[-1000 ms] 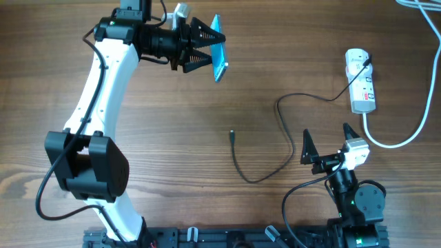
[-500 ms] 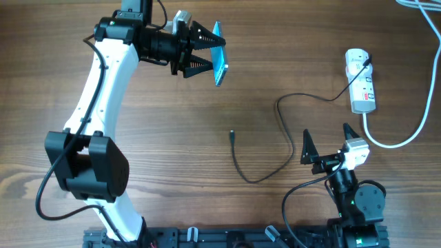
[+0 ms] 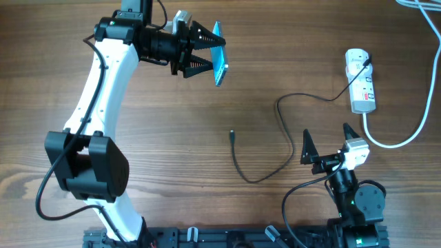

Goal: Plug charger to phone and switch on socket

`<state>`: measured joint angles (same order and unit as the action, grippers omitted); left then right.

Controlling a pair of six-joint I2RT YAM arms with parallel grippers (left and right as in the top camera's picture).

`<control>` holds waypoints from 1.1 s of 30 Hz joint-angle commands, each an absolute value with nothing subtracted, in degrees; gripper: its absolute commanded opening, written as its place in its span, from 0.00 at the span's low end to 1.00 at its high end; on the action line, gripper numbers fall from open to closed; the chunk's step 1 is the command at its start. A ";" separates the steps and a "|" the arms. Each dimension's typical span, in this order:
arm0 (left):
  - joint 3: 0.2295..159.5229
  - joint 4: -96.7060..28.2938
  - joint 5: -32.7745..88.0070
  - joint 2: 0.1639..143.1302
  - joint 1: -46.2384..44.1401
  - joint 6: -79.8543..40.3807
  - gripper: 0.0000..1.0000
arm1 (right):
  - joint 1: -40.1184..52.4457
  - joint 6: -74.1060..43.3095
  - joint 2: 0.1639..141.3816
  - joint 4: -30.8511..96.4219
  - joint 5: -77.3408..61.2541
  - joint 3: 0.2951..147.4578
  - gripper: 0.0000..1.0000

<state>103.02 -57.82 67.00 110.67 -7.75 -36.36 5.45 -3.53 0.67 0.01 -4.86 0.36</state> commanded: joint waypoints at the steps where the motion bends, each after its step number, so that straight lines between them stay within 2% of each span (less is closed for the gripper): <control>1: 103.18 -57.47 69.63 108.68 -7.27 -36.91 0.66 | 5.39 -3.03 0.21 -0.14 -4.34 0.30 1.00; 27: 103.18 -57.49 71.59 108.68 -7.27 -36.95 0.66 | 5.39 -3.03 0.27 -0.14 -4.34 0.30 1.00; 33: 103.18 -57.52 71.61 108.68 -7.27 -39.99 0.66 | 5.39 -3.01 0.25 -0.14 -4.34 0.30 1.00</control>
<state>103.02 -57.82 68.93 110.67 -7.75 -38.33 5.45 -3.51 0.67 0.01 -4.86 0.36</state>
